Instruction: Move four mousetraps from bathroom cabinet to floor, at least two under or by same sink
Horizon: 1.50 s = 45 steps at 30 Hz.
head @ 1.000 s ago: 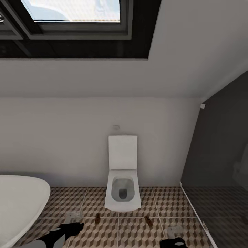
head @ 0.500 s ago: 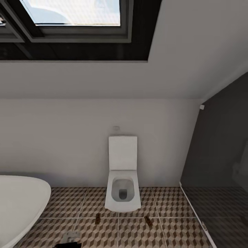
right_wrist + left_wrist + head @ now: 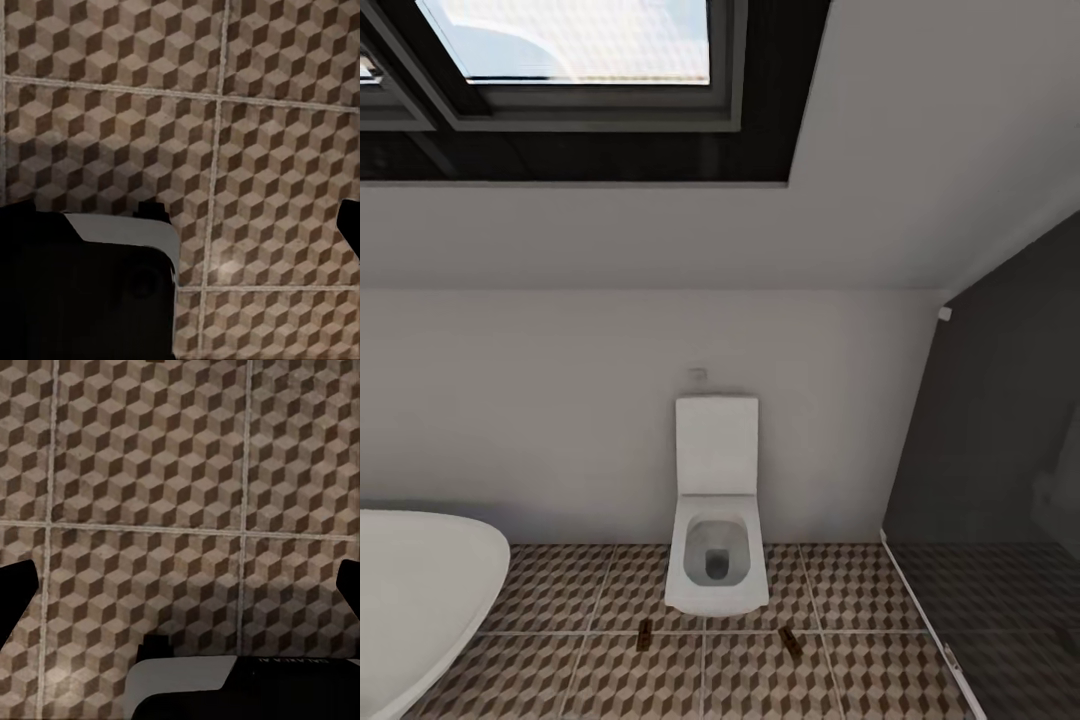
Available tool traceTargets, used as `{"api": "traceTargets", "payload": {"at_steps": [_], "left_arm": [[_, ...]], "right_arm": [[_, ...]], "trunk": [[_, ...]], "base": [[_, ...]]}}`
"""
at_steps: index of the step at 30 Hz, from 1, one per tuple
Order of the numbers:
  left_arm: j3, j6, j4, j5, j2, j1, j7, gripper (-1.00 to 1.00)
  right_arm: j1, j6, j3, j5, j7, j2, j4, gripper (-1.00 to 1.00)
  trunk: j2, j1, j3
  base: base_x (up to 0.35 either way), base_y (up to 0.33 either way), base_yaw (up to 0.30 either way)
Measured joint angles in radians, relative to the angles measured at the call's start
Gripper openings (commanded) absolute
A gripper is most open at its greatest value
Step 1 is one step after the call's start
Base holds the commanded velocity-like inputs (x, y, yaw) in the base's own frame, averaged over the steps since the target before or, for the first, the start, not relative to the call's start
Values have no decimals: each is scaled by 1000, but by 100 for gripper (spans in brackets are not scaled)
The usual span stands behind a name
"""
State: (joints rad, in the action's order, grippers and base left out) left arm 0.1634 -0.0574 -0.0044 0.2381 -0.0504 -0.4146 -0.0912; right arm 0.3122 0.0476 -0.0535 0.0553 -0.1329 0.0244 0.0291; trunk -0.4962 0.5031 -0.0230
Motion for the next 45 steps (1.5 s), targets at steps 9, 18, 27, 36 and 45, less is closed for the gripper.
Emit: {"api": "traceTargets", "payload": {"at_steps": [9,18,27,36,45], "left_arm": [[0,-1,0,0,18,45,3,100],[0,-2,0,0,27,81,3,100],[-1,-9,0,0,32,117,2,100],[0,-9,0,0,38,132,2,100],[-1,-1,0,0,58,135,5,100]], "right_arm": [[-52,-5,1,-1,2,3,0,100],[-91,-7,1,-1,6,10,0,100],[-121,2,1,-1,7,28,0,100],[-127,1,1,-1,6,33,0,100],[-127,-2,1,0,6,33,0,100]], "trunk": [[62,-34,26],[69,-38,30],[69,-38,30],[69,-38,30],[69,-38,30]], "base": [[0,0,0],[0,0,0],[0,0,0],[0,0,0],[0,0,0]]}}
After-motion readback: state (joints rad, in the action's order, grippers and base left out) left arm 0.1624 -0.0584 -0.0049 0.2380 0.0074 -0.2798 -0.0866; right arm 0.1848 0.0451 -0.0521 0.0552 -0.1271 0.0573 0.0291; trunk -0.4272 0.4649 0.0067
